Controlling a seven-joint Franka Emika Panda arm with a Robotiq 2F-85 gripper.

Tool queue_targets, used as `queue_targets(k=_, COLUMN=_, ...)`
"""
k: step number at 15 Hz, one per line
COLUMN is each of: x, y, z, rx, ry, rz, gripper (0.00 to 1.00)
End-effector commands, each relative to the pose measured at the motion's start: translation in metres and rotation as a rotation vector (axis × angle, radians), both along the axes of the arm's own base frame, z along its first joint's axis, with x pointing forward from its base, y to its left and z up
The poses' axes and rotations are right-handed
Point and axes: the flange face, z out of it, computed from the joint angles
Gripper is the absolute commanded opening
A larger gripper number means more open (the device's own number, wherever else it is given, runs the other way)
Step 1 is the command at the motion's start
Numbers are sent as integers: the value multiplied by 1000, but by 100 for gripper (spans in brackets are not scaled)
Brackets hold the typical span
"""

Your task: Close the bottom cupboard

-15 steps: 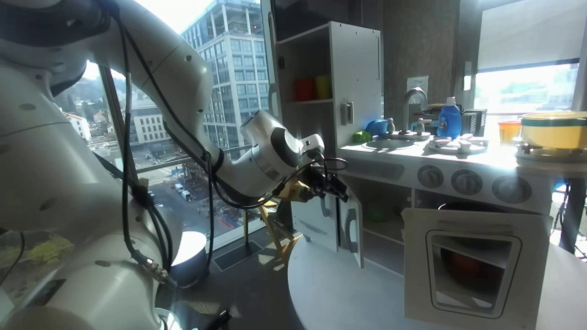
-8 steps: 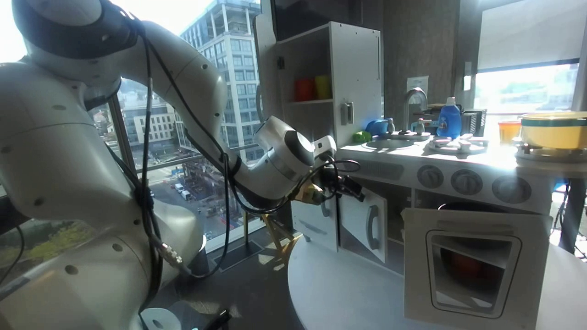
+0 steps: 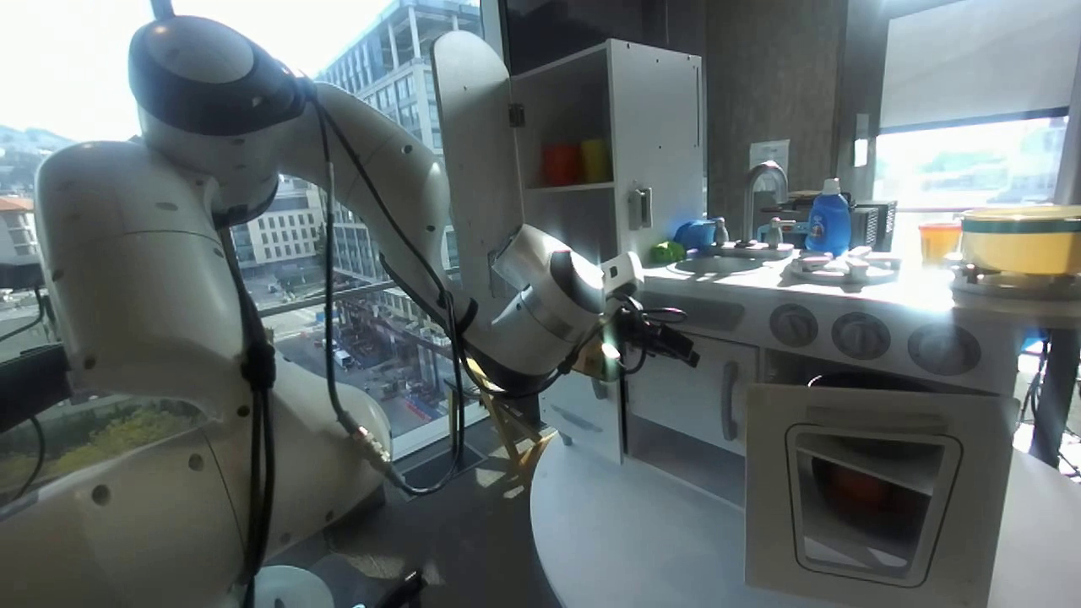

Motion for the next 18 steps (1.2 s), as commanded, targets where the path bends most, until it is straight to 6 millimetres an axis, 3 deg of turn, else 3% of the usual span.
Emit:
queue_targets(k=1, x=5, y=-16, z=27, rx=-87, ry=-22, rz=-8, gripper=100)
queue_targets(k=5, x=-13, y=-53, z=74, rx=-148, ry=-24, rz=-29, gripper=100)
queue_targets(k=7, x=-24, y=-78, z=89, rx=-151, ry=50, rz=-48, gripper=100)
queue_targets(k=10, x=-43, y=-119, z=133, rx=-186, ry=87, rz=-150, gripper=100)
queue_targets(k=12, x=-57, y=-143, z=151, rx=-186, ry=140, rz=-213, gripper=100)
queue_targets(k=15, x=-73, y=-174, z=156, rx=-151, ry=261, rz=-285, gripper=100)
queue_targets(k=18, x=-88, y=-194, z=139, rx=-113, ry=401, rz=-346, gripper=100)
